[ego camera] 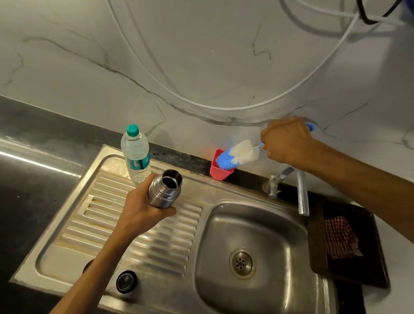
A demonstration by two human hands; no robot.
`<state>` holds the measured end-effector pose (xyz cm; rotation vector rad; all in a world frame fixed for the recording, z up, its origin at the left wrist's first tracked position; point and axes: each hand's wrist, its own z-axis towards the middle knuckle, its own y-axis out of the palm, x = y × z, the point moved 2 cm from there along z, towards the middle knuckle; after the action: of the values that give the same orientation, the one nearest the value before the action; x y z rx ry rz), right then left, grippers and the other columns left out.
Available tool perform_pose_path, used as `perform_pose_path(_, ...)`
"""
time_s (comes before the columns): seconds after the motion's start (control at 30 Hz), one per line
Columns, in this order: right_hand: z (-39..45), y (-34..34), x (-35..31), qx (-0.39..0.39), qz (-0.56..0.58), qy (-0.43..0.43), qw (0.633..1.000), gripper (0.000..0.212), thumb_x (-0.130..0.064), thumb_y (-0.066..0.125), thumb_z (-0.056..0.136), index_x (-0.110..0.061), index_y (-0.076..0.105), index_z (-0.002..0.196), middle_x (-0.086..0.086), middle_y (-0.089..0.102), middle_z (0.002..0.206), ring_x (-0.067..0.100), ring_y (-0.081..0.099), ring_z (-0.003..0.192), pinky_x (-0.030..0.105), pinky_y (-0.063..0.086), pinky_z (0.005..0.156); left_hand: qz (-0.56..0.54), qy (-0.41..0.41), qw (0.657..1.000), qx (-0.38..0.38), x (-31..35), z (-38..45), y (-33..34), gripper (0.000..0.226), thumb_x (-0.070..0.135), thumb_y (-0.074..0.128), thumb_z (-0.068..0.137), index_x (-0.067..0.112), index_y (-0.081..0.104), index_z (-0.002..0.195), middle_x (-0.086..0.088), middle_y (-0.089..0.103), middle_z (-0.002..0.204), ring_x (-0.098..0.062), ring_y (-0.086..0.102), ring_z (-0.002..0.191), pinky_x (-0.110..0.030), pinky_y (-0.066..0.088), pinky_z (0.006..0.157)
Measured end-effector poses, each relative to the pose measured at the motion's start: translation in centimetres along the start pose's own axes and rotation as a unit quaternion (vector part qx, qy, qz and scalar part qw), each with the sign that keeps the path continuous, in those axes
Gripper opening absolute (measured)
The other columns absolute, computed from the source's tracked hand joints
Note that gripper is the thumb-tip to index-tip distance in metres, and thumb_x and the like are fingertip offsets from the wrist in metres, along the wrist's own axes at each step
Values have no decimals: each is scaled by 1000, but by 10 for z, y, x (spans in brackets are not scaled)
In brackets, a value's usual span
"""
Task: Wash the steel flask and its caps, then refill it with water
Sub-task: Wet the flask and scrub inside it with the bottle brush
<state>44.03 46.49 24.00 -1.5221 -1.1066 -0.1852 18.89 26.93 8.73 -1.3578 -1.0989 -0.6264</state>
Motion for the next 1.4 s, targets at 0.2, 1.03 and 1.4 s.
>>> perform_pose_path(0.2, 25, 12, -14, -36, -18, 4, 999, 16, -35, 63, 98, -19, 63, 101, 1, 58, 86, 17, 53, 75, 33, 40, 68, -4, 24, 1000, 1, -6, -2, 3, 67, 7, 95, 62, 35, 60, 111, 12, 72, 93, -4, 68, 80, -15, 52, 65)
perform_pose_path(1.03, 5, -8, 2, -15, -2, 18, 1000, 21, -34, 59, 100, -15, 50, 98, 3, 44, 81, 19, 50, 79, 34, 39, 73, -9, 27, 1000, -5, -12, -8, 5, 68, 7, 96, 61, 40, 59, 107, 21, 70, 93, -7, 67, 79, -24, 56, 64)
perform_pose_path(1.4, -32, -15, 15, 17, 61, 42, 997, 19, -36, 55, 101, -18, 55, 95, -1, 39, 68, 15, 48, 66, 34, 38, 70, -17, 18, 1000, 1, -6, -17, 13, 69, 6, 95, 61, 45, 60, 107, 21, 72, 92, -6, 69, 83, -26, 57, 69)
